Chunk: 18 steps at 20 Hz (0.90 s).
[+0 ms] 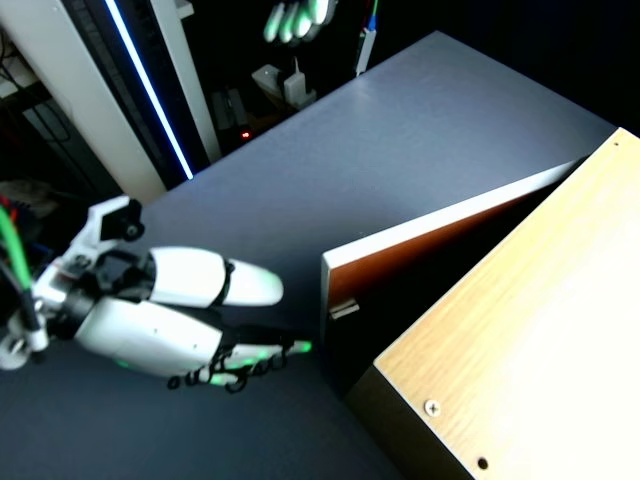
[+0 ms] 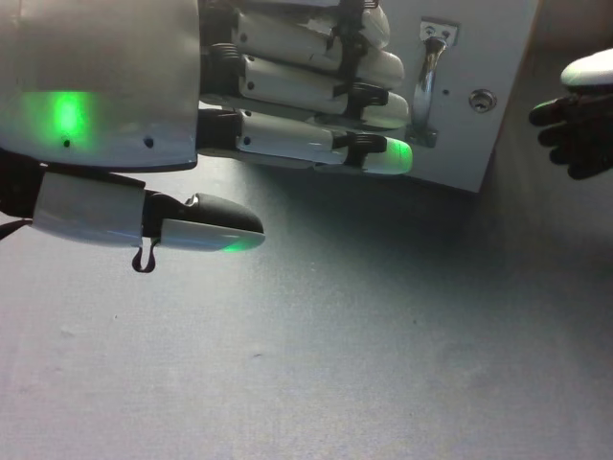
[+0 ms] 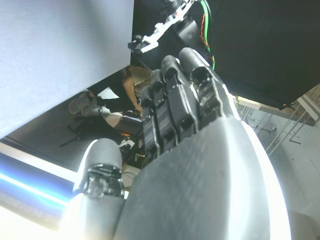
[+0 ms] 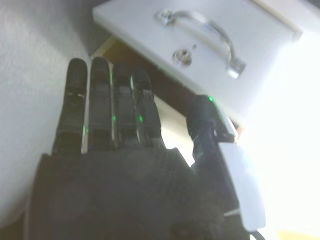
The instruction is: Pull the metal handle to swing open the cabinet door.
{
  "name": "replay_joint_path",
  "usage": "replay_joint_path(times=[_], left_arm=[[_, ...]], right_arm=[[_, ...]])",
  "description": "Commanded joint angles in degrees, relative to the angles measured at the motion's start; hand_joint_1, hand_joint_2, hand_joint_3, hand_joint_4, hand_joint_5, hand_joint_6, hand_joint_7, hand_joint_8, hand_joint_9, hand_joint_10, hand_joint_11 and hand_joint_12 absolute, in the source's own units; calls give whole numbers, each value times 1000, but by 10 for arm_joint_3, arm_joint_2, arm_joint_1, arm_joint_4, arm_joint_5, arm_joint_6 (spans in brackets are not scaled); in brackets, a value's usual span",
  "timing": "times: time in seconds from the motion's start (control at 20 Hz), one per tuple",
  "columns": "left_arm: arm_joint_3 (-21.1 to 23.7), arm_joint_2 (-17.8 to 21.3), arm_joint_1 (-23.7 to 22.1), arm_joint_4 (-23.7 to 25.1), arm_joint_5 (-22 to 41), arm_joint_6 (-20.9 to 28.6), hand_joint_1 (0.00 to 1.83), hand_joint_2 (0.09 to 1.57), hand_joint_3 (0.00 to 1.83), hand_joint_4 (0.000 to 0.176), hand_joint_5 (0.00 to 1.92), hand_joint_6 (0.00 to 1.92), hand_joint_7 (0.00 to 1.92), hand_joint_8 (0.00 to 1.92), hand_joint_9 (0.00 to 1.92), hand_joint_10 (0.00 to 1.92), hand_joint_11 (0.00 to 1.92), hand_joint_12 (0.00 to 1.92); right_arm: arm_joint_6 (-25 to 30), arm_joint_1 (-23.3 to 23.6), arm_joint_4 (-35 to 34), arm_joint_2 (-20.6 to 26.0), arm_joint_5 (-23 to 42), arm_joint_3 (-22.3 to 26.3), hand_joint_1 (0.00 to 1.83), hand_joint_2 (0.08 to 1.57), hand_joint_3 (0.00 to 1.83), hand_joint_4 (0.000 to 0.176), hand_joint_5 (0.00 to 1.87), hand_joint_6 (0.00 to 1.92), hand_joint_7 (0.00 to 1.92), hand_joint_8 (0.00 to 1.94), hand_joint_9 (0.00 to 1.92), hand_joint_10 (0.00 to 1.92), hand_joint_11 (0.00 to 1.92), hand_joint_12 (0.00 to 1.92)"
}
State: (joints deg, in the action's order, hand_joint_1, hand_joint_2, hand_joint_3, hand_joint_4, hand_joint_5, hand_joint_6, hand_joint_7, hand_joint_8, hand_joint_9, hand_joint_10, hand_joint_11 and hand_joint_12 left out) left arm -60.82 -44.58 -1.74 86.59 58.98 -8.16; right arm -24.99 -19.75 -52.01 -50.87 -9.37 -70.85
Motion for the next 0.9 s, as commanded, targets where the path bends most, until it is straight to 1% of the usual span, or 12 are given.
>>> replay_joint_path(times=[0.0,0.1,0.25,0.5,0.85], left_arm=[[-1,5,-6,-54,13,-5,0,1571,38,0,320,0,366,0,343,0,0,807],[-1,5,-6,-54,13,-5,0,1571,41,0,317,0,366,1,345,1,0,807],[-1,5,-6,-54,13,-5,0,1571,42,0,312,0,364,0,341,0,0,805],[-1,5,-6,-54,13,-5,0,1571,41,0,320,2,369,2,344,4,5,797],[-1,5,-6,-54,13,-5,0,1571,41,0,317,2,367,1,343,2,0,803]], right_arm=[[5,10,-20,1,39,-7,0,1557,0,0,327,2,351,1,327,0,0,880],[4,15,-35,-12,39,-22,0,1556,0,0,325,0,348,0,323,0,0,864],[4,16,-50,-29,40,-28,0,1552,0,0,338,3,364,4,338,4,0,905],[4,11,-96,-51,40,-31,0,1557,1,0,337,6,369,5,341,4,0,890],[5,10,-105,-45,38,-16,0,1555,0,0,331,2,362,2,334,1,0,898]])
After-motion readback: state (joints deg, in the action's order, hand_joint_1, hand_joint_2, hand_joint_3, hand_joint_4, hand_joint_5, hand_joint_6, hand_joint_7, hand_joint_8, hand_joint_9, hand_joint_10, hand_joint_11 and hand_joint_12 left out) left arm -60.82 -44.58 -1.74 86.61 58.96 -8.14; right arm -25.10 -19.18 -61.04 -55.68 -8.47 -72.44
